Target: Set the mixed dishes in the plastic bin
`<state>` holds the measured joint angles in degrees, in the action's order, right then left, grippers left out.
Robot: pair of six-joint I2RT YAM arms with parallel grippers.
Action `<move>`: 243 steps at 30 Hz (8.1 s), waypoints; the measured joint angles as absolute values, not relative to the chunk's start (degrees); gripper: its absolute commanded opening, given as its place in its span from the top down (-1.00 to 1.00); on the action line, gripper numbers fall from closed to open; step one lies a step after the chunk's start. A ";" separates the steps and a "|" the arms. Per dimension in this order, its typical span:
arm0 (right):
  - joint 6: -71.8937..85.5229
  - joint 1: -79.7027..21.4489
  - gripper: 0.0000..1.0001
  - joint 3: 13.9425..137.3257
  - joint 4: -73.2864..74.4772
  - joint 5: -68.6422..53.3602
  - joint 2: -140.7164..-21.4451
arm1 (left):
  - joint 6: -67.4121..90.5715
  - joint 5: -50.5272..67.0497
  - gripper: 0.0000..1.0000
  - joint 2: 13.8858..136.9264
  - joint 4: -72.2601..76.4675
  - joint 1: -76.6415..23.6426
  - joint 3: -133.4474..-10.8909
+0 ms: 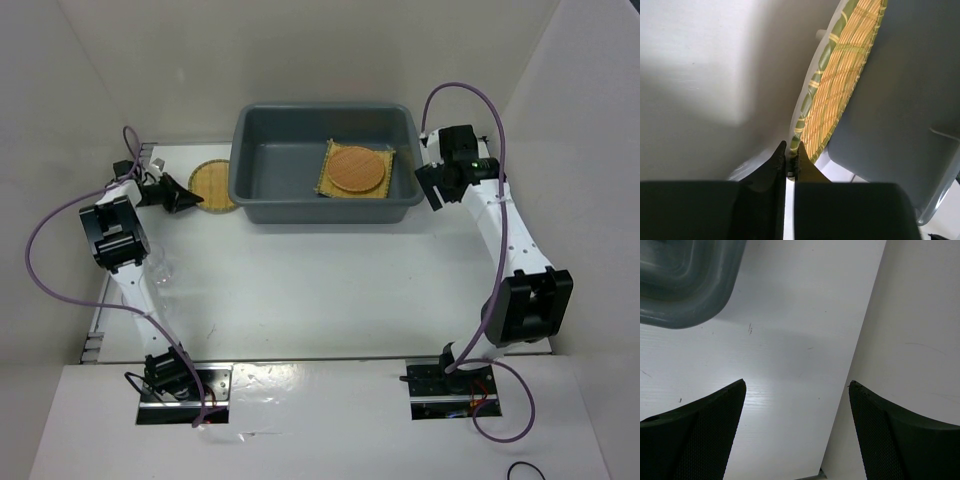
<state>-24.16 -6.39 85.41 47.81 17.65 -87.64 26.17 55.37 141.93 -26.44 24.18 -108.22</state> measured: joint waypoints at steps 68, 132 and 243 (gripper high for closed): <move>-16.53 7.01 -0.86 40.80 22.26 28.95 -56.69 | 64.71 31.77 1.00 171.26 -39.53 -20.10 -177.40; -17.43 -4.36 -0.96 41.23 28.97 17.67 -61.87 | 36.25 -18.72 -0.26 98.78 -44.75 9.87 -73.19; -17.82 -13.04 -0.96 40.80 28.73 17.69 -62.87 | 54.57 -19.77 -0.91 82.08 -51.46 7.81 -73.71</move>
